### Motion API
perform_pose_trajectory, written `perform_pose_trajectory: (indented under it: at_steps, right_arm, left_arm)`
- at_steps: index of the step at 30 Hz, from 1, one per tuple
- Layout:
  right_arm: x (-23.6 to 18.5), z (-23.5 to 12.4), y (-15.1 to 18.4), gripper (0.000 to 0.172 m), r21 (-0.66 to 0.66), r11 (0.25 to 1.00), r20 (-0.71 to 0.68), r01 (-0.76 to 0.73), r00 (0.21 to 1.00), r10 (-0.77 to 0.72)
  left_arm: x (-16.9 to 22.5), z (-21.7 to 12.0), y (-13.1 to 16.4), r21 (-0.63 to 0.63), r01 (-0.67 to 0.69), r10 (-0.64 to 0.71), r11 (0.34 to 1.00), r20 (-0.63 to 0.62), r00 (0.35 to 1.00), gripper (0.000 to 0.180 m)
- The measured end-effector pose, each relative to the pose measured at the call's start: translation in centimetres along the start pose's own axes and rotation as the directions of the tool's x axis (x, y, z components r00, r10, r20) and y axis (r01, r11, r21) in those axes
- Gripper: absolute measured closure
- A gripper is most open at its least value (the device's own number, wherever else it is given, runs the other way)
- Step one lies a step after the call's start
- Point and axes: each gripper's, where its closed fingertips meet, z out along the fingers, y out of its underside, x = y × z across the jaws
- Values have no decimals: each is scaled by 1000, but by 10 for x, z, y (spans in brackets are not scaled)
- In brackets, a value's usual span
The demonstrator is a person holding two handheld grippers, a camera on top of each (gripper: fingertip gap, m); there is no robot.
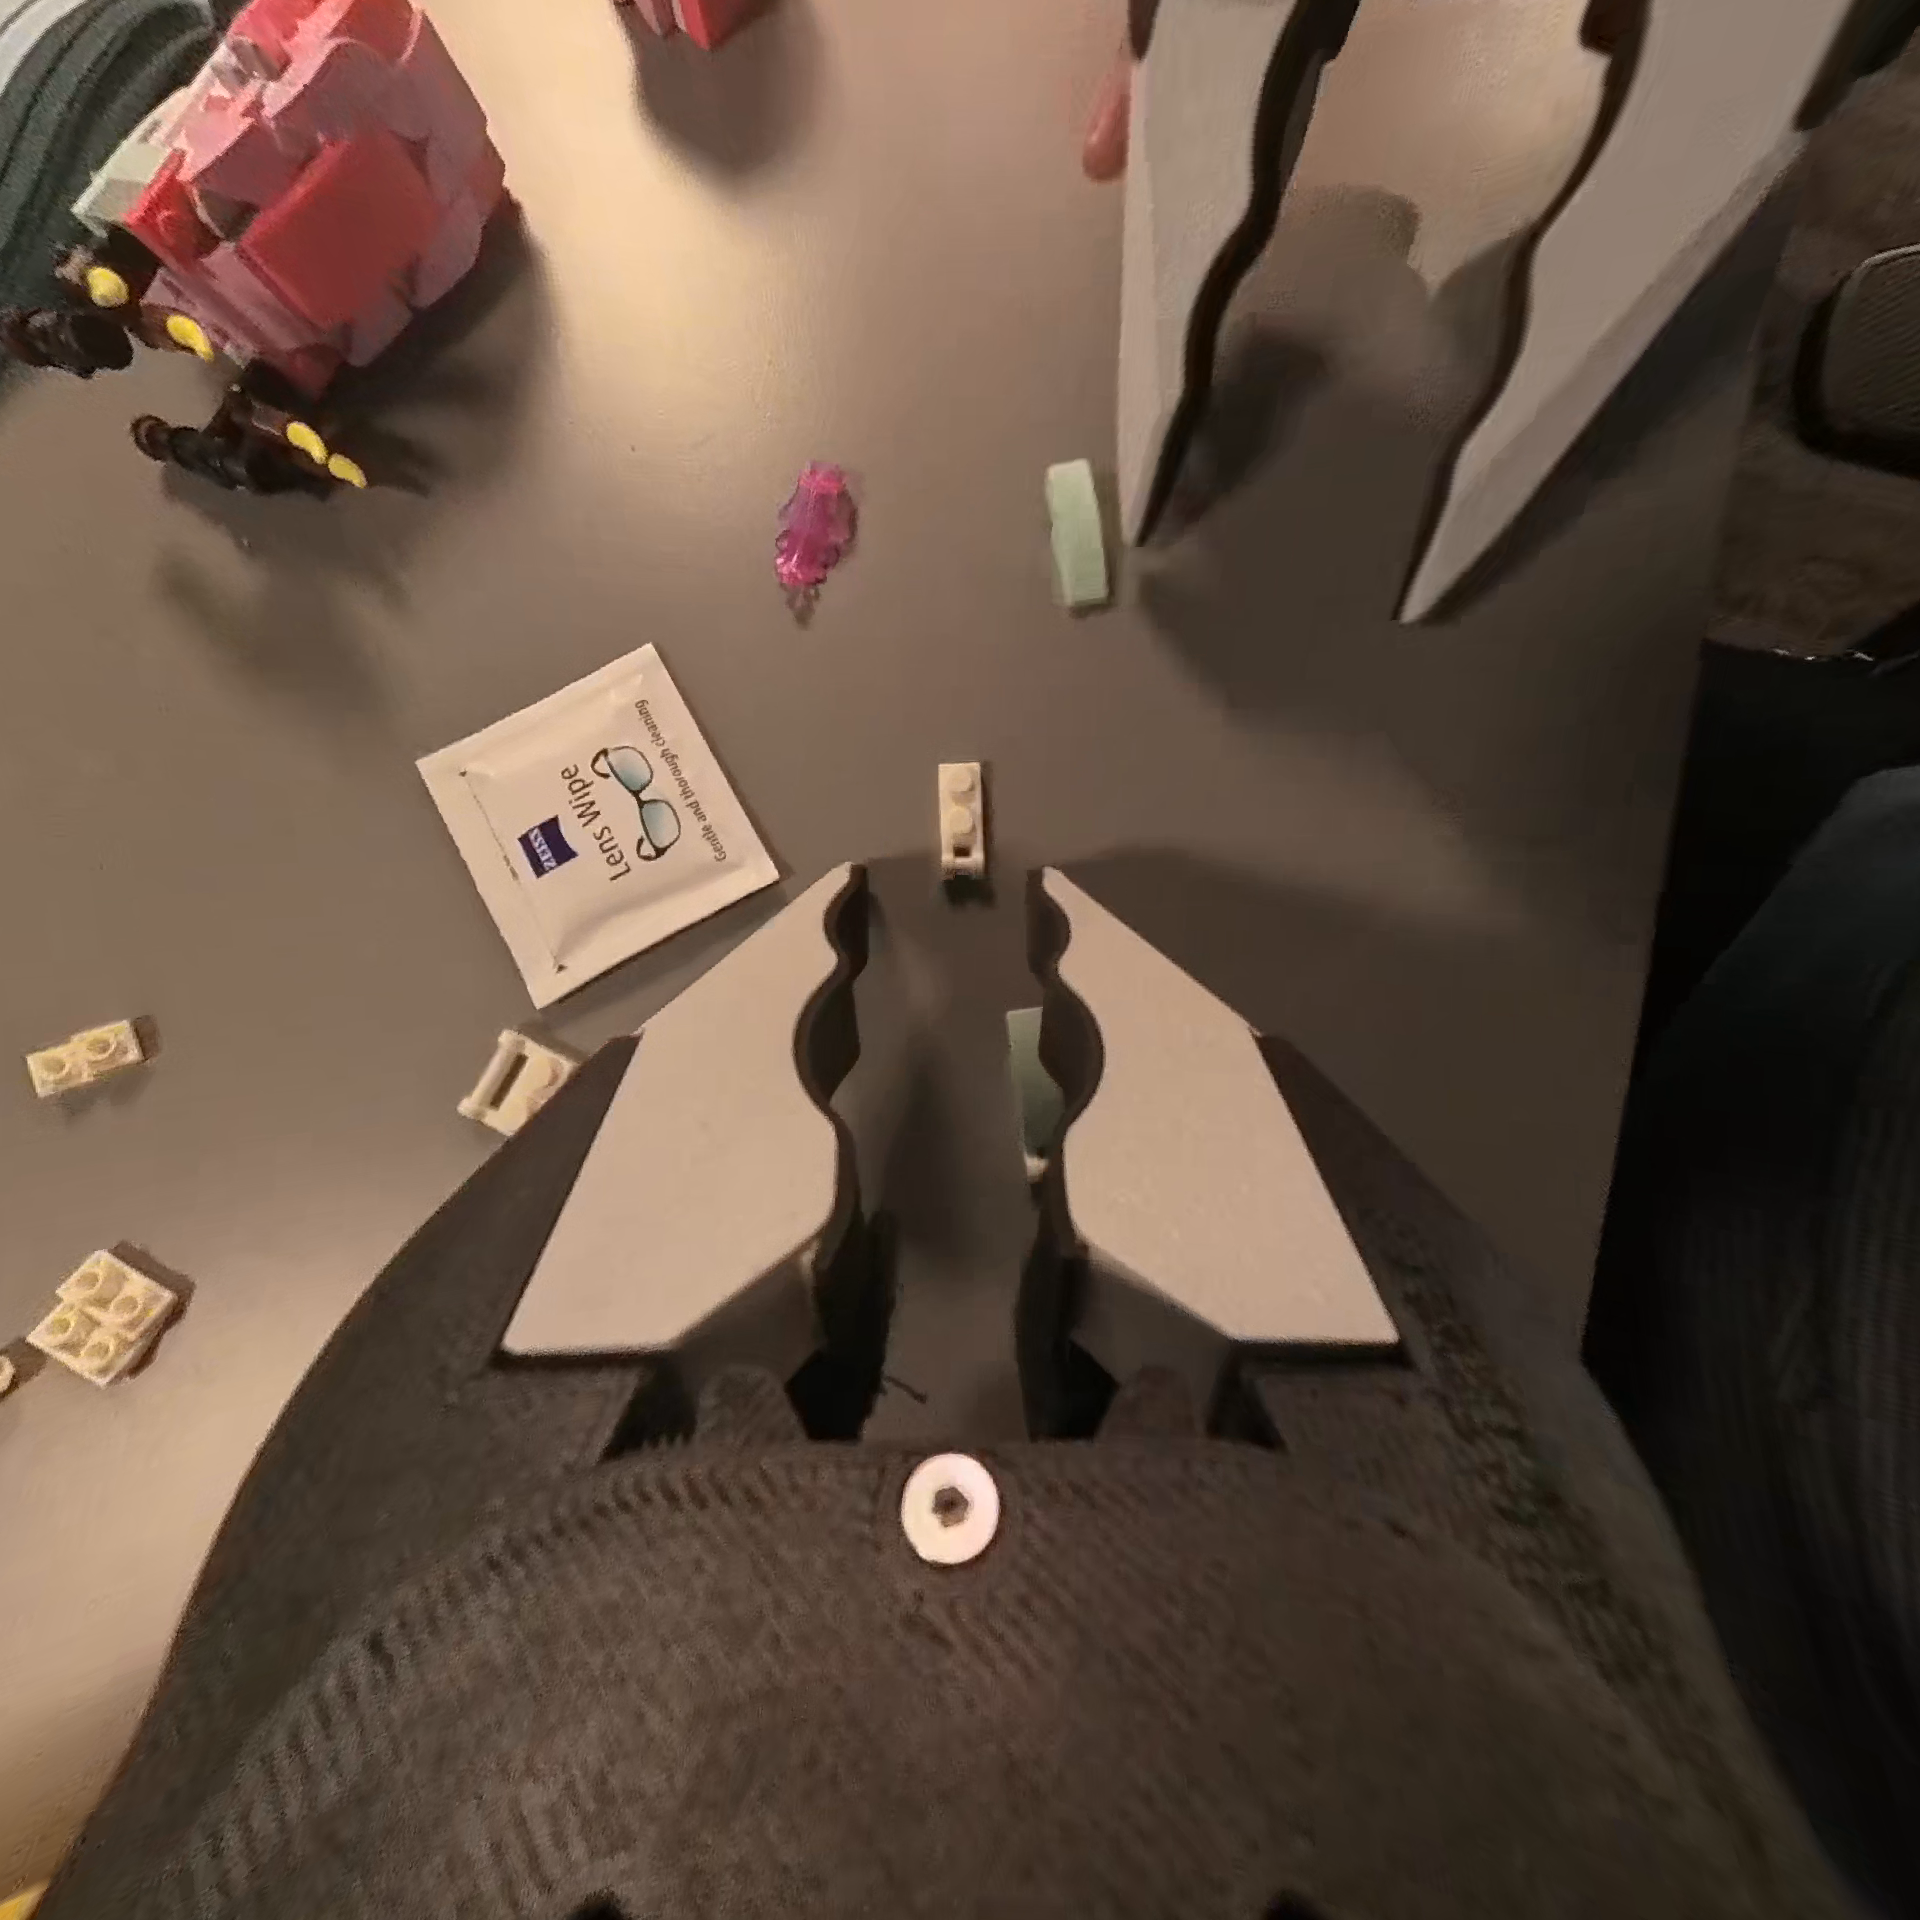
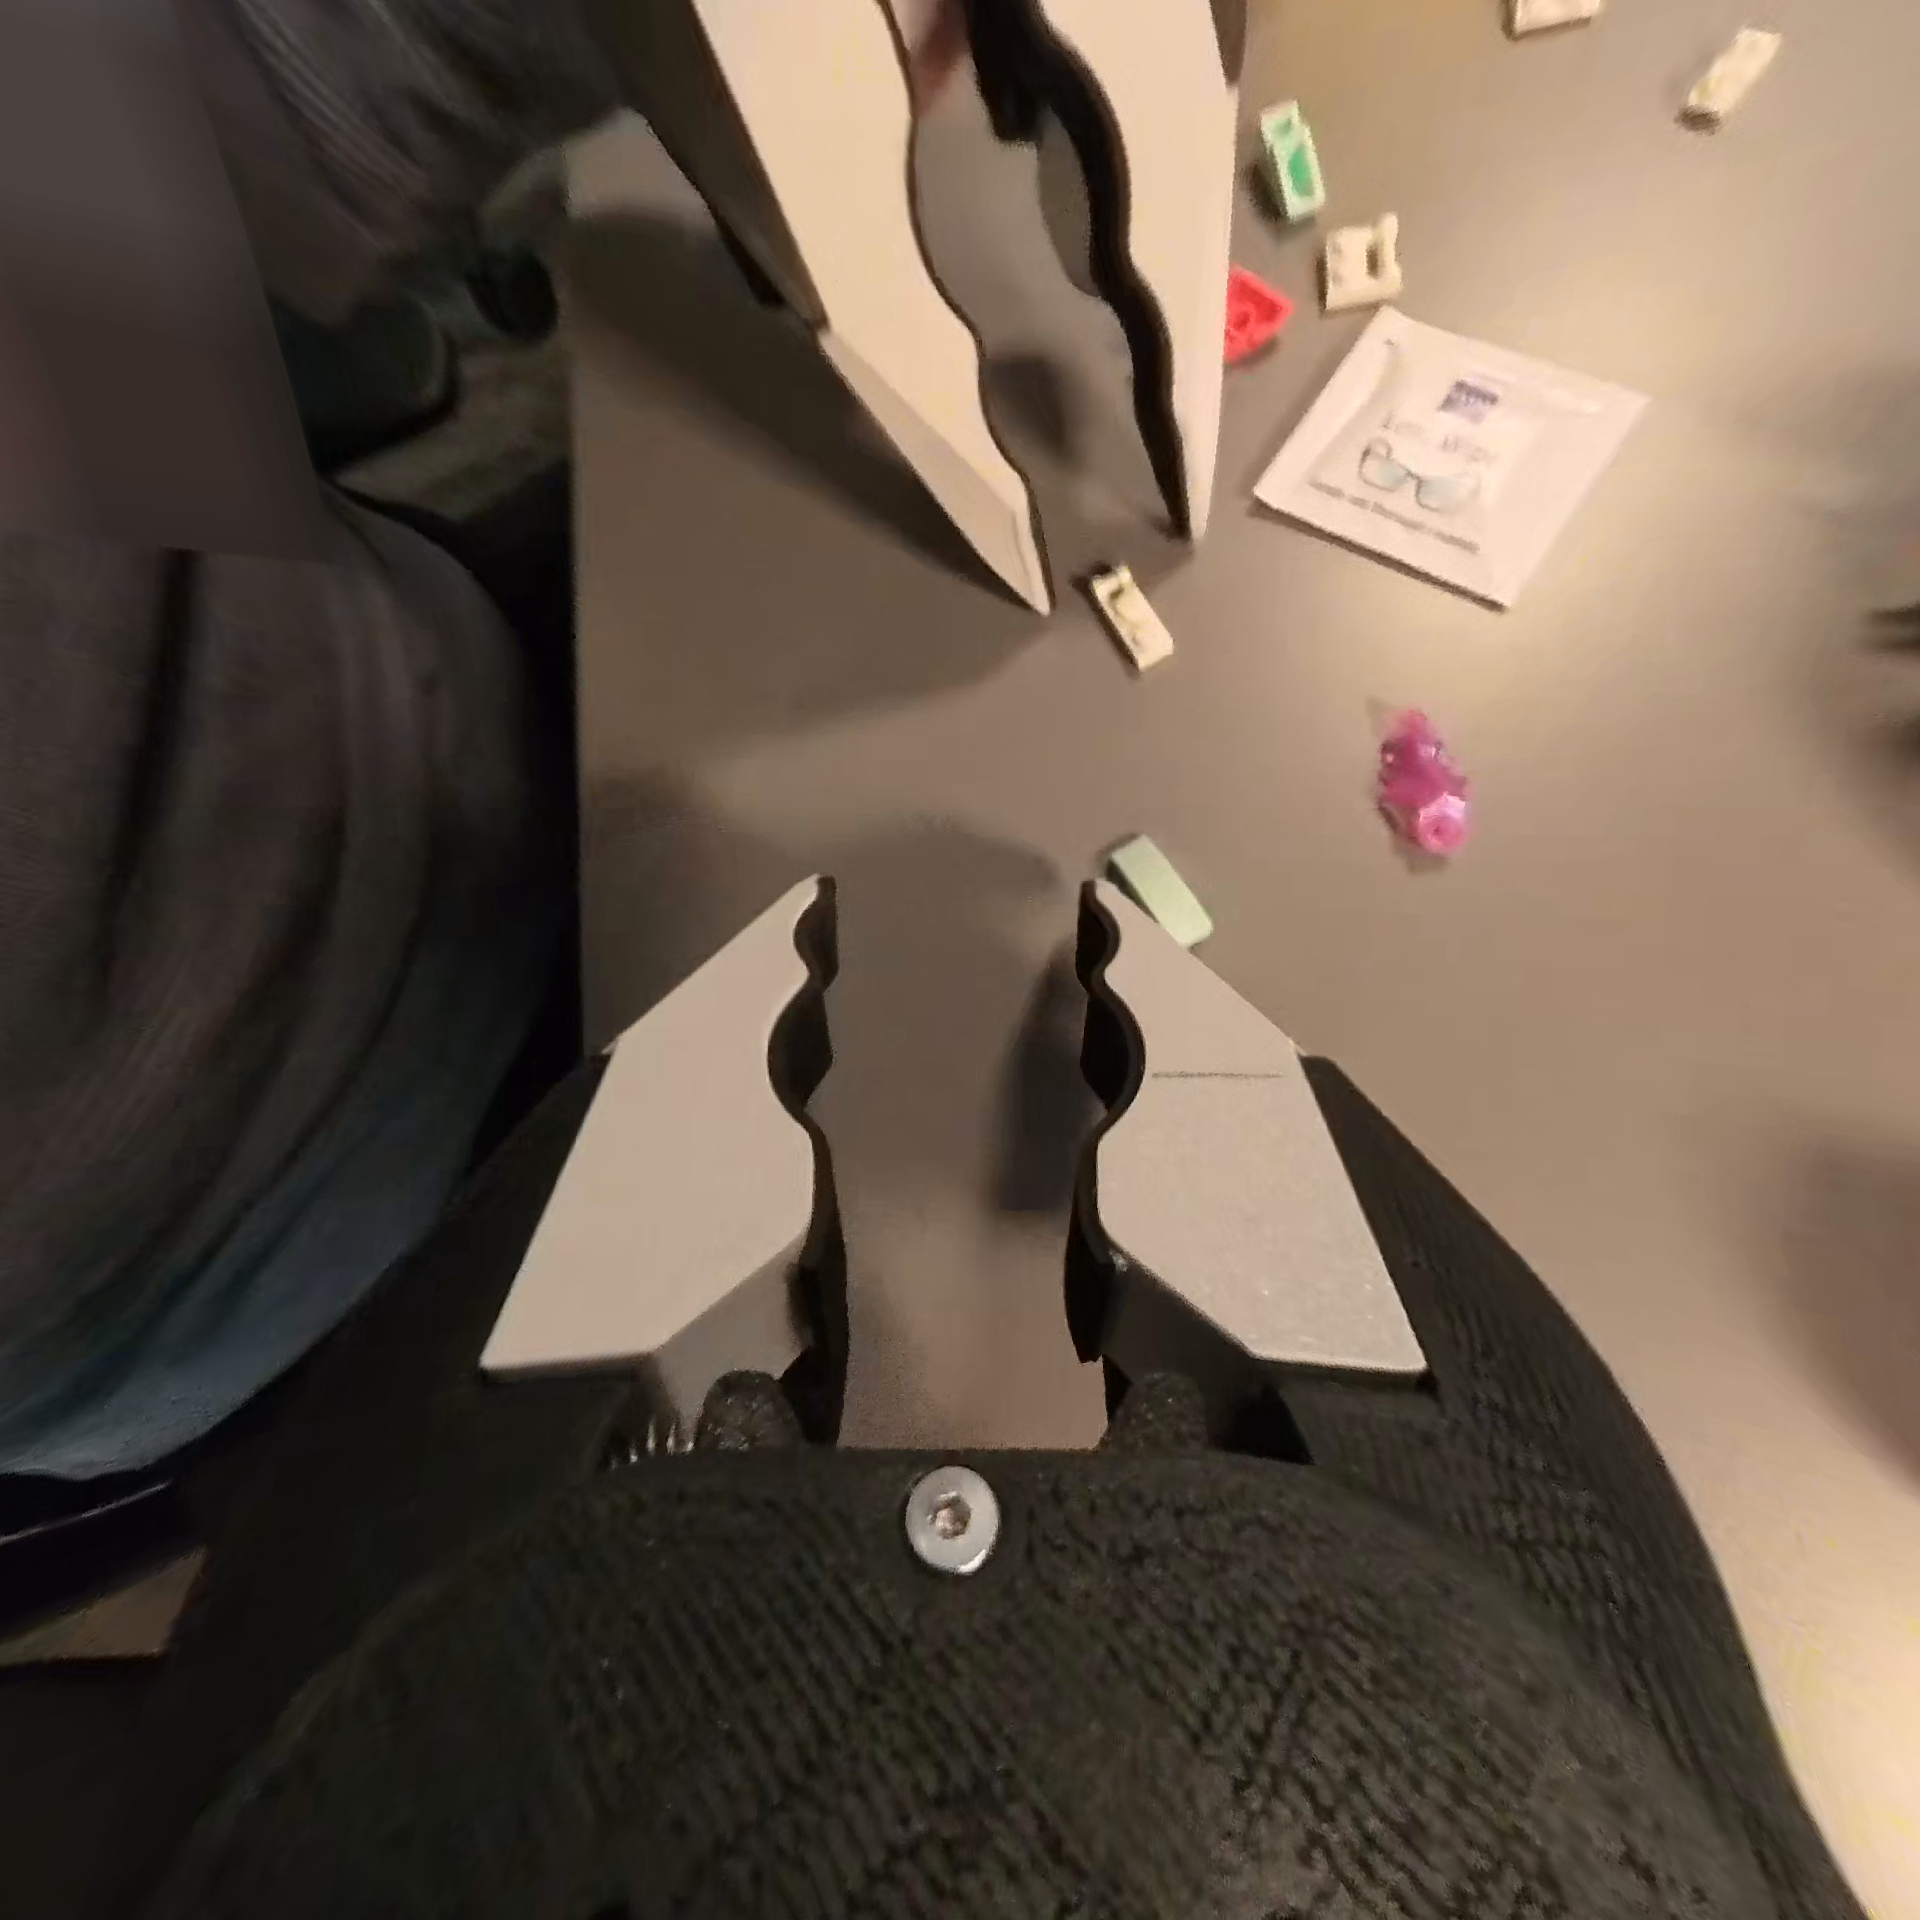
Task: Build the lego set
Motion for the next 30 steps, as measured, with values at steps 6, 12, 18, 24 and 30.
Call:
perform_pose_trajectory:
  at_steps: [6,12,18,24,30]
  right_arm:
    - [25,-12,-7,133,-3,978,-136,211,968,-209]
    - [36,1,0,151,-135,920,-110,368,917,-383]
    - [39,3,-4,165,-155,930,-73,334,935,-348]
    - [34,7,-31,165,-91,927,-109,365,921,-373]
    - [33,15,-39,165,-87,923,-112,374,917,-383]
  left_arm:
    - [1,3,-3,-9,-55,55,998,-45,997,156]
    - [2,5,-6,-18,-82,81,996,-71,994,164]
    - [5,6,-6,2,-98,98,995,-73,993,173]
    - [14,3,-4,-2,-87,86,996,-132,988,151]
    - [7,5,-5,-13,-100,99,995,-87,991,164]
